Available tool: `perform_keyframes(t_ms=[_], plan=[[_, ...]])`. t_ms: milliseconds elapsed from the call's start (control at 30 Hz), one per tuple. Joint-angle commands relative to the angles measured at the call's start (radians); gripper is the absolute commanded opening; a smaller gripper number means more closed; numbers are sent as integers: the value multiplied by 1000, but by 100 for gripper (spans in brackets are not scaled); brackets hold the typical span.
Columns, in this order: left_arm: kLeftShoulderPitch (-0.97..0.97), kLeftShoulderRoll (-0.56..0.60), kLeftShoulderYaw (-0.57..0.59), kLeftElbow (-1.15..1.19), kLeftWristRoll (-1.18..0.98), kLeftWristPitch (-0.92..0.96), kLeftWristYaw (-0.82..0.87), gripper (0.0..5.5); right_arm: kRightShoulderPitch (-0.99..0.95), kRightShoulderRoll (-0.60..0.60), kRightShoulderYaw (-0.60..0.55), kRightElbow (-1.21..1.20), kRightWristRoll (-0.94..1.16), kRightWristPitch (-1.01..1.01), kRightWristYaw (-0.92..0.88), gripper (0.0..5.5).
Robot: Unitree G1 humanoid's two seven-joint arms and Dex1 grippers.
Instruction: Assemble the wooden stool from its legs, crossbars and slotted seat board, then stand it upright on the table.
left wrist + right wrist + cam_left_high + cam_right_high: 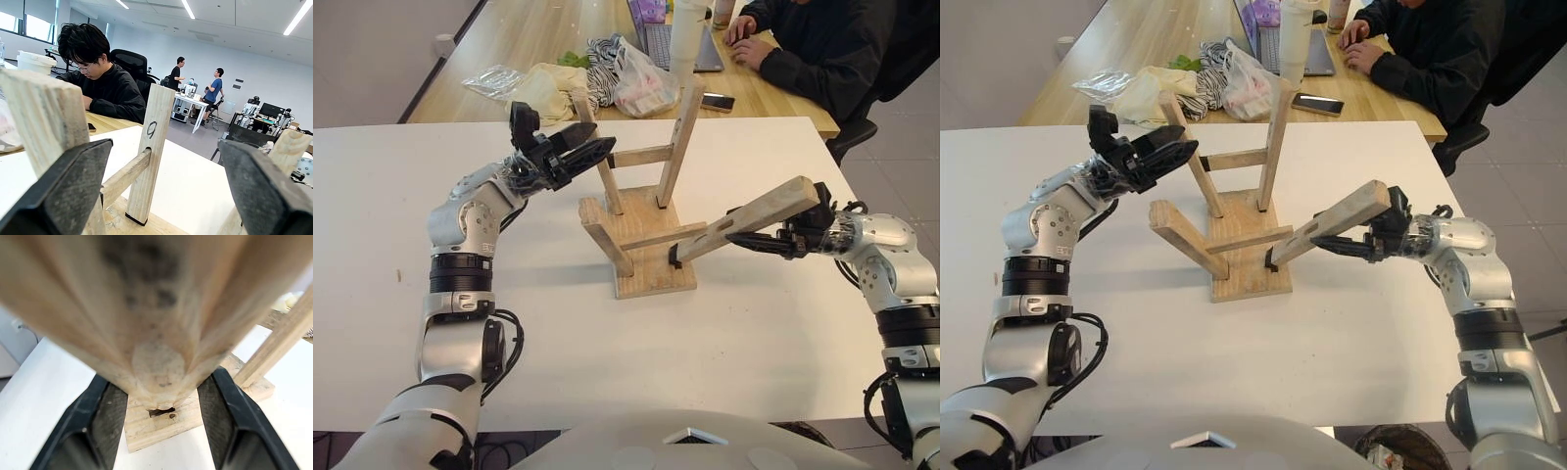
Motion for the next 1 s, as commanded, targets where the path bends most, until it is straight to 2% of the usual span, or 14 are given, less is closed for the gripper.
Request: perform_keyframes(t_ms=[33, 300, 733, 1000], plan=[[10, 12, 0, -13, 18, -3, 4, 395, 27, -111, 108, 87, -206, 22, 63, 200], [-3, 17, -7, 4, 25, -1, -12, 395, 15, -173, 106, 34, -160, 56, 87, 200], [2, 5, -6, -10, 24, 0, -2, 395, -23, -117, 214, -43, -189, 128, 30, 200], [0, 21, 21, -143, -13, 21, 22, 395, -90, -109, 211, -168, -93, 448, -52, 200]])
